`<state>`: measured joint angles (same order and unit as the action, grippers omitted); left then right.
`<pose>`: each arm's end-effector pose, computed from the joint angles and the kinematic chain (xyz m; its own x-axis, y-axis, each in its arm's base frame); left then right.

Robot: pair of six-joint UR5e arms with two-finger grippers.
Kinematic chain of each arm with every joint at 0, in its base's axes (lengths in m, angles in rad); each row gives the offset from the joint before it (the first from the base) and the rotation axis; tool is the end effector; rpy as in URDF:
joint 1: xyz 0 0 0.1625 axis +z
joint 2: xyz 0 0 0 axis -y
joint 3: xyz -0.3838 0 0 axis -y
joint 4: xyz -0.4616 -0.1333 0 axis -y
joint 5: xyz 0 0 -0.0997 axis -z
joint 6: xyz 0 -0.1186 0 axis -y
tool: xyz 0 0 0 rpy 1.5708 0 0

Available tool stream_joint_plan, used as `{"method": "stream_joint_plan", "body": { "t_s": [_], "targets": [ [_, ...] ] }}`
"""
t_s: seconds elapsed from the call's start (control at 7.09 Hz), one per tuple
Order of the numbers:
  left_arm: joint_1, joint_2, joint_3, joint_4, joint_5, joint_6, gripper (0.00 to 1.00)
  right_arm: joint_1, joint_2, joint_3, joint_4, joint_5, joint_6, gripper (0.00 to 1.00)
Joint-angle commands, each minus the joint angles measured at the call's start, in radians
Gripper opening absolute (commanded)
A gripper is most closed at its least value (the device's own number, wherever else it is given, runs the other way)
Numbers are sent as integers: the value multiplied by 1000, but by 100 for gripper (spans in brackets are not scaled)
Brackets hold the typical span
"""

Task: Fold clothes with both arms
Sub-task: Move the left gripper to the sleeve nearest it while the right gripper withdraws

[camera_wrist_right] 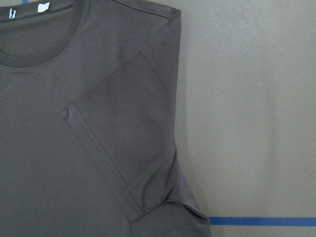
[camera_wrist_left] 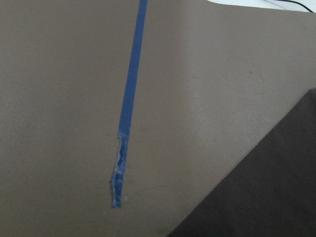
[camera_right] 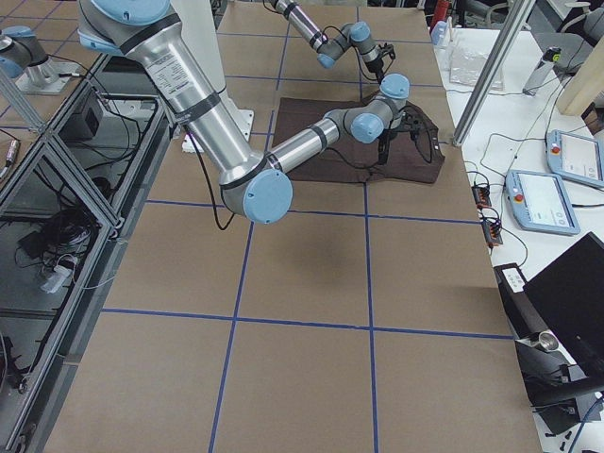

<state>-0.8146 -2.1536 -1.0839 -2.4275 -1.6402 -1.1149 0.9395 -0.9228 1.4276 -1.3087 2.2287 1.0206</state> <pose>0.4750 -0.6859 0.4261 0.6595 -0.0591 -0.7494 0.4417 0.8371 0.3227 -0.4069 -0.6596 0.2436 0.5653 0.0722 0.8217 -0.1088 0.9940 -0.0125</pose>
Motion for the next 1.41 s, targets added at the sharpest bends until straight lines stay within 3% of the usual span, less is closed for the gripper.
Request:
{"method": "stream_joint_plan", "body": {
  "t_s": [0.0, 0.14, 0.28, 0.42, 0.99, 1.27],
  "targets": [
    [0, 0, 1, 1, -1, 6, 54, 5, 1, 0, -3, 3, -7, 100],
    [0, -2, 1, 2, -1, 7, 36, 8, 1, 0, -3, 3, -19, 100],
    [0, -2, -4, 4, -1, 12, 11, 15, -1, -1, -3, 3, -37, 100],
    [0, -2, -8, 7, -3, 45, 0, 16, -2, -1, -4, 3, -54, 100],
    [-5, -2, -62, 39, -16, 55, 0, 21, -7, 0, -3, 2, -62, 100],
    [-6, -108, -100, 227, -47, 37, 0, 34, -25, 8, -6, 3, -164, 100]
  ]
}}
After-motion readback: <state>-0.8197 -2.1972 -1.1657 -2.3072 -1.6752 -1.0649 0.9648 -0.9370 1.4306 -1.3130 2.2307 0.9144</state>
